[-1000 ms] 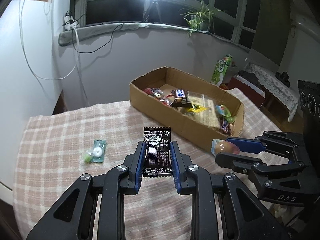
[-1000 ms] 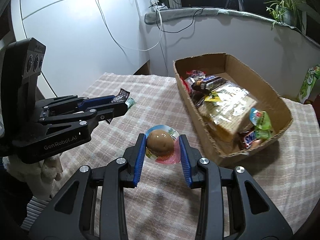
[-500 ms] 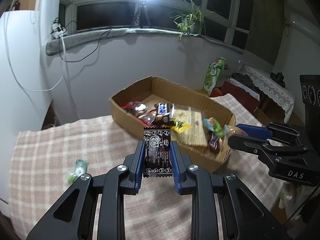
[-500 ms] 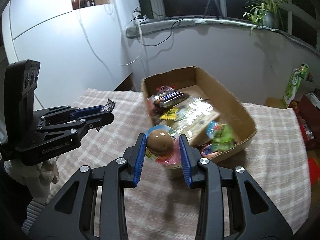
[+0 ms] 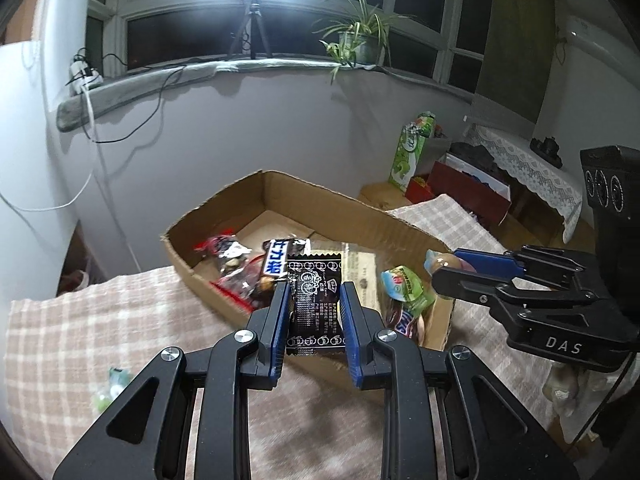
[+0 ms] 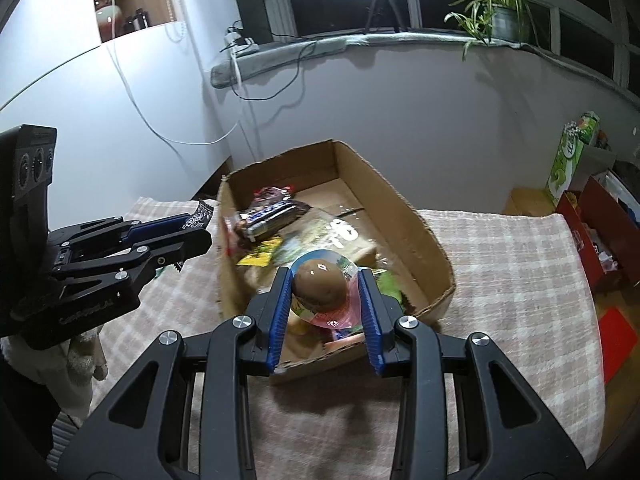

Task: Organize snacks
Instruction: 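Lift both snacks and carry them over the cardboard box, then open both tools to drop the packet and egg candy into the box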

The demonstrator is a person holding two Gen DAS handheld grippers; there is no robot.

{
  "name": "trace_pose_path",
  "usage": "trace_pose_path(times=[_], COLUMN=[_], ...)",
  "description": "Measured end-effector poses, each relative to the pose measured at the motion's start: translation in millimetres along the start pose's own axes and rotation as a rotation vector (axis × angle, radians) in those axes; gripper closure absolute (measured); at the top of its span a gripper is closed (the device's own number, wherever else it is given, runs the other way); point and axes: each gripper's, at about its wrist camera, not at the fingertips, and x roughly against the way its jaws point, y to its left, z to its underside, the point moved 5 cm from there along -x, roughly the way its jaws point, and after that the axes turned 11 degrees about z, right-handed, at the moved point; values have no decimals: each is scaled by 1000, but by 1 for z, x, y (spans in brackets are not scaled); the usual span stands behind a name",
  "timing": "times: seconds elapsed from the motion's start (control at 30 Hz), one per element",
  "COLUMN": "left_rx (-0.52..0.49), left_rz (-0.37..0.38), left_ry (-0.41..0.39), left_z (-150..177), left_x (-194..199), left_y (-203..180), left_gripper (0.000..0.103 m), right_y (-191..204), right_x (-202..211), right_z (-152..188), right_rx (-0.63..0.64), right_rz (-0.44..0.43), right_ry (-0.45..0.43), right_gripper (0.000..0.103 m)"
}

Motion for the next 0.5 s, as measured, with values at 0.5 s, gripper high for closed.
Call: trace_pose_path(times=[0.5], left_rx=[-8], left_rz=[14], left_ry=[48], left_z=[0], left_x=[-30], left_y=[-5], left_gripper=[80], right_y=[-17], right_x=[-31], right_z=[0], right_rx=[-1], right_rz=[16], right_ry=[44], right_gripper=[68])
